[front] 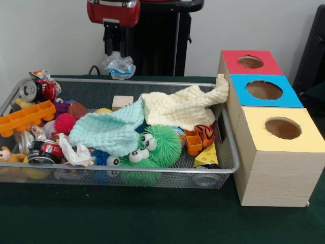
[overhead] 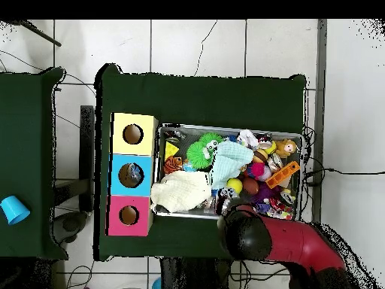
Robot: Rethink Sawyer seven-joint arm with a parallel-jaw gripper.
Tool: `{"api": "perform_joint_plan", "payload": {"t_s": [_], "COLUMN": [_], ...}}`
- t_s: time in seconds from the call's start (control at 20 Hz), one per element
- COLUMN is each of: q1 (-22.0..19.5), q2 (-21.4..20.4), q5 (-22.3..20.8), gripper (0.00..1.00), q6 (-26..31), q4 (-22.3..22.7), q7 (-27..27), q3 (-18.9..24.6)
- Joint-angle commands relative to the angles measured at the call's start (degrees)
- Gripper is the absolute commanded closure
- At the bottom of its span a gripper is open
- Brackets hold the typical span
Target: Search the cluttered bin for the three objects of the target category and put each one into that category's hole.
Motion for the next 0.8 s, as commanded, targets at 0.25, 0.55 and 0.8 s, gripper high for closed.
{"api": "perform_joint_plan", "payload": {"t_s": [0.25,0.55,0.8], "q1": [4.11,6.01,7.43], "q2": [-1.68,-2.57,-2.83], "q5": [4.65,6.72,7.98], "gripper": [1.0,1.0,1.0], "q6": [8.19,8.98,9.39], "q4": [1.3,1.31,1.08], "q7": [3.89,4.89,5.49], "q3": [1.42,0.95,0.24]}}
